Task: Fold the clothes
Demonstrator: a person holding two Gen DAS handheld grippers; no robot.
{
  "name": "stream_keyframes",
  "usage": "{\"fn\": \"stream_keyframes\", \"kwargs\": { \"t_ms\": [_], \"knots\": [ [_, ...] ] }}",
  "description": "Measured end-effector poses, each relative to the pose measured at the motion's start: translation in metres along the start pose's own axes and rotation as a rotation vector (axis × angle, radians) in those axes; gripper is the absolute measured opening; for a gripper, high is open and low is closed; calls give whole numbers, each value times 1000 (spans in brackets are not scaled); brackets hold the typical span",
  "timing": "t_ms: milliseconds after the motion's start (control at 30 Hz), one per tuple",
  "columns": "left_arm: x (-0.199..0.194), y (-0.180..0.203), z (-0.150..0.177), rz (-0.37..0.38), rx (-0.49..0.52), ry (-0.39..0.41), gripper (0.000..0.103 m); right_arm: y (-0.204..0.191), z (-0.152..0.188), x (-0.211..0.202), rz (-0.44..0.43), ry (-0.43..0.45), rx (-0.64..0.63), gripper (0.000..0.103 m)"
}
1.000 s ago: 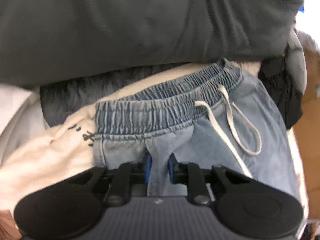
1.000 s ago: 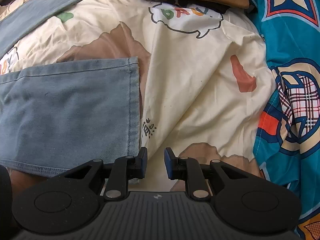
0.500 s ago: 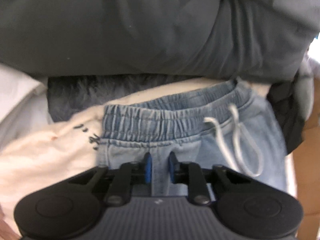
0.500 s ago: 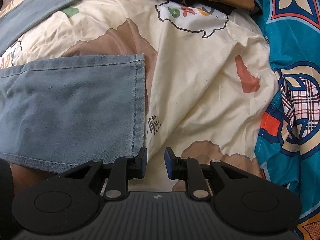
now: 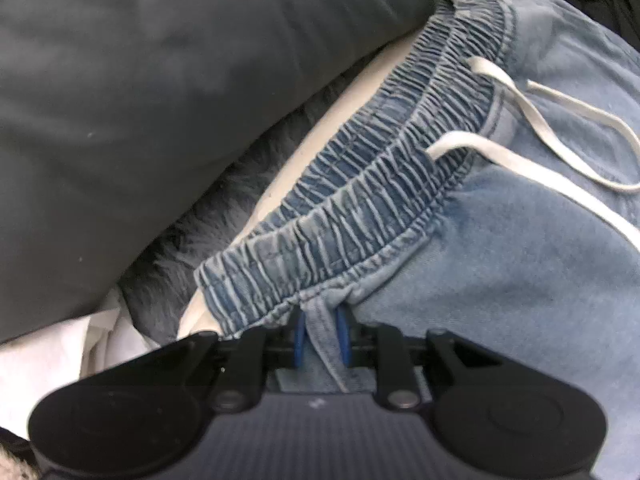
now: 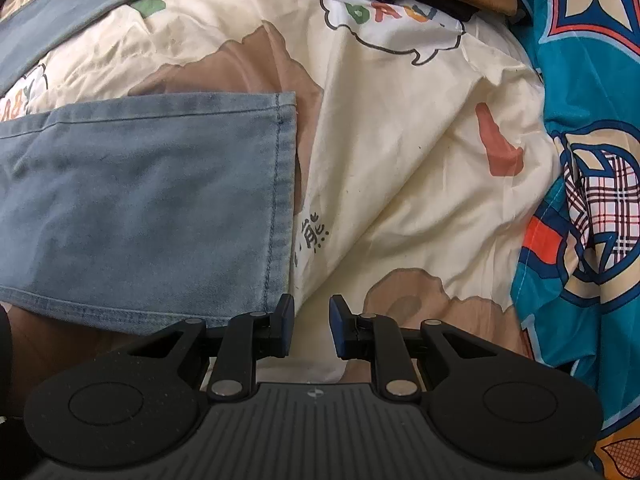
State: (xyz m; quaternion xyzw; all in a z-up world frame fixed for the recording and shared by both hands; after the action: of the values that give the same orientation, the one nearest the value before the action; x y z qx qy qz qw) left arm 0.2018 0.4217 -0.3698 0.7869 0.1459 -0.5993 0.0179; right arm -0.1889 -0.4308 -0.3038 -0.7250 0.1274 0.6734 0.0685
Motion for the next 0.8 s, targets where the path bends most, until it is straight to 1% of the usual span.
{"fn": "stream_keyframes", "kwargs": {
  "t_ms": [167,200,233,267,300,433,467,533,600,667,733,767,800],
  "knots": [
    [-23,-19,2,61,16,-45,22,3,-2,3,-13,21,13,27],
    [-28,-22,3,71,21,-53,27,3,-2,6,-16,20,16,27],
    [-33,-25,4,78,27,-59,30,4,-1,8,-19,20,18,27],
    [-40,-25,7,77,35,-54,34,4,-1,10,-22,19,18,27],
    [-45,-25,9,82,44,-46,34,4,-1,12,-25,18,18,27],
    [-62,-16,12,121,55,-11,34,4,0,19,-32,17,33,27],
    [-64,-13,13,131,63,-3,32,4,0,19,-33,17,34,27],
    [-66,-4,15,161,79,4,24,3,1,19,-36,18,37,27],
    [-61,7,19,203,109,-34,13,3,2,20,-39,19,40,27],
    [-53,19,24,223,143,-73,10,3,4,20,-37,15,41,27],
    [-42,27,30,209,172,-105,9,3,5,19,-32,9,41,27],
    [-35,28,31,181,182,-116,7,3,5,19,-28,5,38,27],
    [-28,29,33,157,189,-127,3,4,5,18,-24,2,35,27]
  ]
}}
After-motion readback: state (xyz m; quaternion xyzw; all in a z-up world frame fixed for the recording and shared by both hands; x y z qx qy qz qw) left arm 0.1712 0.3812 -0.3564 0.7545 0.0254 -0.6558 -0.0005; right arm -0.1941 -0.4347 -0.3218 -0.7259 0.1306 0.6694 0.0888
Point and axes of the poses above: each gripper's, at about its wrist camera, not at the fingertips, and x roughly the way its jaws point, y to its right, z to its underside, the point moved 1 cm from there along x, roughly the way its jaws point, and after that the axes turned 7 degrees about -x, right-handed, at the moved point
